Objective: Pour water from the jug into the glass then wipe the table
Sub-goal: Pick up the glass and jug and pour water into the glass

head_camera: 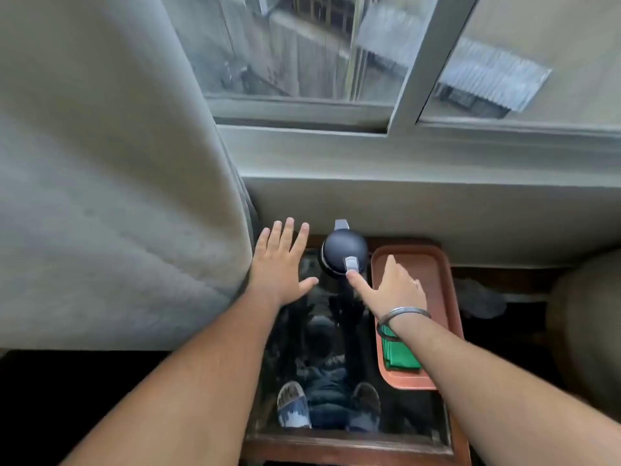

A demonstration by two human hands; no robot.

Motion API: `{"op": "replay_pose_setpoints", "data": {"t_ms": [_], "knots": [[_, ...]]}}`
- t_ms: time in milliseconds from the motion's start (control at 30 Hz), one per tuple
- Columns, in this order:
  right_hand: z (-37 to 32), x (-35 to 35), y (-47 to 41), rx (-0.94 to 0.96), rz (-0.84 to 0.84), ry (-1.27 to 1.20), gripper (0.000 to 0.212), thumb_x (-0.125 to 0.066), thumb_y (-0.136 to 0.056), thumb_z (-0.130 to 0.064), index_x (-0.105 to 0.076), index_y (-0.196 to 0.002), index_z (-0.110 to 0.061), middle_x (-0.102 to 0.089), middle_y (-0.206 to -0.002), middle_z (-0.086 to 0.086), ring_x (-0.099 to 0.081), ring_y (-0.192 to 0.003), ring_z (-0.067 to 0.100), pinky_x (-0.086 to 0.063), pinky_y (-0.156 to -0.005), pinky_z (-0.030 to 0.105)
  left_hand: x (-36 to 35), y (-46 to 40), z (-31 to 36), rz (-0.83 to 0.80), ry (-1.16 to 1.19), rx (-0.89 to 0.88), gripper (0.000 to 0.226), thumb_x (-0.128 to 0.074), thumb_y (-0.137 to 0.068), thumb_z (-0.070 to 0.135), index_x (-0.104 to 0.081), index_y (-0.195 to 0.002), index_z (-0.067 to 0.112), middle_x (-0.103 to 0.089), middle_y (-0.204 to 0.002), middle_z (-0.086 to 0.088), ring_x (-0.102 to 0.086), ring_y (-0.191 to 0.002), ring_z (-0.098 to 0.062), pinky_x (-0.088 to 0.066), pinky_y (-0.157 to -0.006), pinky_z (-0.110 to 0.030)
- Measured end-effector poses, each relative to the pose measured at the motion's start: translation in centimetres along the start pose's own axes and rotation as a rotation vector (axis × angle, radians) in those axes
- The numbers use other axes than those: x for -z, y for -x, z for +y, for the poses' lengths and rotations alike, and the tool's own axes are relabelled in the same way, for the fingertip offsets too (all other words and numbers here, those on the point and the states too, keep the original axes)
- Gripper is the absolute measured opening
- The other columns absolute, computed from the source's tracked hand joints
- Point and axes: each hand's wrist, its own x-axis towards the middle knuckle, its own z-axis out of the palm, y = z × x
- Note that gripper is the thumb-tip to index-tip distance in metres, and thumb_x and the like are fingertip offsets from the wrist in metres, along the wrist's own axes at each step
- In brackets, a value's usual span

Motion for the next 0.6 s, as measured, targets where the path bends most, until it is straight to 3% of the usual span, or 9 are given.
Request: {"op": "replay_pose_setpoints", "data": {"t_ms": [67, 133, 200, 267, 367, 433, 500, 600], "knots": [[0.1, -2.6, -1.6, -0.110, -0.114, -0.250, 0.110, -0.026, -0.067, -0.094, -0.044, -0.140, -0.013, -0.053, -0.140, 0.012, -0.049, -0.127, 0.032, -0.037, -0.105, 0.046, -2.9, -1.3, -0.7, -0.019, 0.019, 0.026, 0.113, -0.050, -0.083, 0.076, 0.011, -0.160, 0.020, 0.001, -0.170, -0.014, -0.002, -0.156, -0.035, -0.002, -0.125, -0.050], [0.5, -5.5, -2.5, -0.178, -0.187, -0.424, 0.106, -0.019, -0.066, -0.095, -0.063, -0.108, -0.009, -0.066, -0.112, 0.013, -0.059, -0.102, 0.031, -0.044, -0.094, 0.044, -6.7, -2.7, -1.7, -0.019, 0.043, 0.080, 0.114, -0.052, -0.082, 0.076, 0.009, -0.160, 0.019, -0.003, -0.170, -0.014, -0.007, -0.155, -0.036, -0.009, -0.125, -0.051], [0.3, -7.9, -2.8, -0.179, -0.165, -0.520, 0.078, -0.025, -0.079, -0.083, -0.059, -0.072, -0.013, -0.062, -0.078, 0.006, -0.055, -0.076, 0.027, -0.045, -0.080, 0.040, -9.1, -4.0, -2.0, -0.035, 0.104, 0.130, 0.117, -0.054, -0.082, 0.076, 0.009, -0.159, 0.016, -0.006, -0.170, -0.015, -0.012, -0.154, -0.038, -0.016, -0.125, -0.051], [-0.3, -9.7, -3.1, -0.175, -0.093, -0.552, 0.064, -0.038, -0.077, -0.081, -0.051, -0.061, -0.021, -0.056, -0.065, -0.003, -0.053, -0.070, 0.025, -0.042, -0.070, 0.037, -11.3, -5.5, -2.2, -0.054, 0.216, 0.206, 0.122, -0.059, -0.080, 0.076, 0.009, -0.159, 0.012, -0.007, -0.169, -0.016, -0.015, -0.153, -0.038, -0.020, -0.124, -0.050], [-1.9, -11.3, -4.0, -0.215, 0.011, -0.659, 0.081, -0.045, -0.051, -0.091, -0.066, -0.085, -0.020, -0.067, -0.086, -0.001, -0.063, -0.085, 0.024, -0.045, -0.074, 0.033, -13.4, -7.5, -2.1, -0.087, 0.404, 0.309, 0.127, -0.071, -0.077, 0.069, 0.005, -0.159, 0.009, -0.008, -0.169, -0.017, -0.020, -0.153, -0.035, -0.025, -0.123, -0.046], [-3.1, -11.3, -4.7, -0.318, 0.057, -0.777, 0.075, -0.053, -0.053, -0.088, -0.063, -0.098, -0.029, -0.061, -0.097, -0.001, -0.060, -0.097, 0.025, -0.042, -0.082, 0.032, -14.1, -8.4, -1.8, -0.102, 0.492, 0.349, 0.122, -0.076, -0.077, 0.062, -0.002, -0.159, 0.010, -0.009, -0.169, -0.015, -0.028, -0.150, -0.035, -0.033, -0.119, -0.045], [-4.0, -11.2, -5.4, -0.422, 0.065, -0.921, 0.051, -0.059, -0.063, -0.082, -0.054, -0.088, -0.037, -0.053, -0.094, -0.002, -0.053, -0.093, 0.024, -0.036, -0.085, 0.032, -14.5, -8.9, -1.4, -0.090, 0.557, 0.383, 0.116, -0.078, -0.077, 0.057, -0.009, -0.159, 0.012, -0.012, -0.168, -0.013, -0.040, -0.143, -0.036, -0.042, -0.110, -0.046], [-4.6, -11.5, -6.3, -0.458, 0.100, -1.013, 0.046, -0.055, -0.062, -0.084, -0.049, -0.068, -0.038, -0.053, -0.090, -0.005, -0.050, -0.089, 0.024, -0.038, -0.090, 0.036, -14.9, -9.5, -1.2, -0.021, 0.638, 0.435, 0.114, -0.084, -0.074, 0.051, -0.016, -0.157, 0.013, -0.024, -0.160, -0.014, -0.051, -0.130, -0.038, -0.046, -0.103, -0.047]]}}
